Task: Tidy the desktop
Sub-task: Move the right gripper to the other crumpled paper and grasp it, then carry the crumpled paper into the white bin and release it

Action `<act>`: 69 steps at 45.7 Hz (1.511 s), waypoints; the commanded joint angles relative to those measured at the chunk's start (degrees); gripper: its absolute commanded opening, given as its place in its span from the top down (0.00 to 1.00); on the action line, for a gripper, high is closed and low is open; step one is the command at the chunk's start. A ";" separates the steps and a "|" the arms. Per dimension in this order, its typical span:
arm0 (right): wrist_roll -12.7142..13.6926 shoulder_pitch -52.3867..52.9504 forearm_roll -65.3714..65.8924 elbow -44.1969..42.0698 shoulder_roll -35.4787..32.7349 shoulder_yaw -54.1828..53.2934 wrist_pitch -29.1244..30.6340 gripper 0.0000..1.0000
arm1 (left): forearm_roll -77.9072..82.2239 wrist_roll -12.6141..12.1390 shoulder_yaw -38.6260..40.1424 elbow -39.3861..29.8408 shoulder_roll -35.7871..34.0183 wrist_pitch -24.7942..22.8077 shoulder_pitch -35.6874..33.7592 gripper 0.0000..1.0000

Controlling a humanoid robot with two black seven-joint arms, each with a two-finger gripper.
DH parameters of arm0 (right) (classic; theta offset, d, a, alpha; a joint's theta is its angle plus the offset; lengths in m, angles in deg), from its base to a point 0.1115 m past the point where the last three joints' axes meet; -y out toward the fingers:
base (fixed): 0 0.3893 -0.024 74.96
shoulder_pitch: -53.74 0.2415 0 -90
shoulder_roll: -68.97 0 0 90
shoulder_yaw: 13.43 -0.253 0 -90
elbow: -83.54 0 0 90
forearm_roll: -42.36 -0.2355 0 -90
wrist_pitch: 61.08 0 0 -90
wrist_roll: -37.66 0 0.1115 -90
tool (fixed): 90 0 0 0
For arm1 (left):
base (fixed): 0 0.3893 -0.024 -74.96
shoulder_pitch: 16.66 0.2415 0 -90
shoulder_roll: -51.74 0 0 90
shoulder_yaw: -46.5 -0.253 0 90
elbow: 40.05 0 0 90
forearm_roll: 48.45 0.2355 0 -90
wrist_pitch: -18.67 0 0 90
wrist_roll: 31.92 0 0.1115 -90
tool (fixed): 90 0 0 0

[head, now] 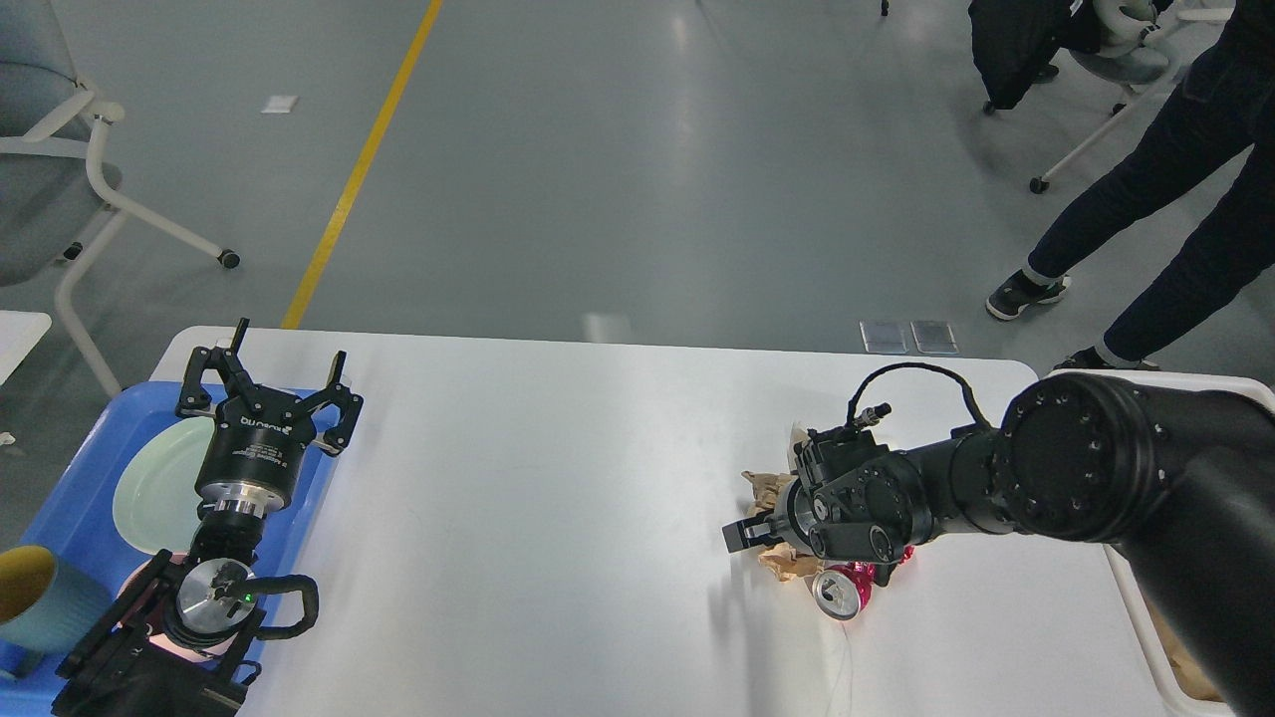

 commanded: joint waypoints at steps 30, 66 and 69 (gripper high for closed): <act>0.11 -1.88 -12.51 -1.49 -0.63 -0.09 -0.12 1.00 | 0.00 0.00 0.00 0.01 0.00 0.00 -0.04 0.04; 0.02 31.41 -12.95 29.26 -11.00 4.39 11.91 1.00 | 0.00 0.00 0.00 0.01 0.00 0.00 -0.04 0.04; -0.15 37.13 -12.95 33.04 -14.16 5.44 15.51 1.00 | 0.00 0.00 0.00 0.01 0.00 0.00 -0.04 0.04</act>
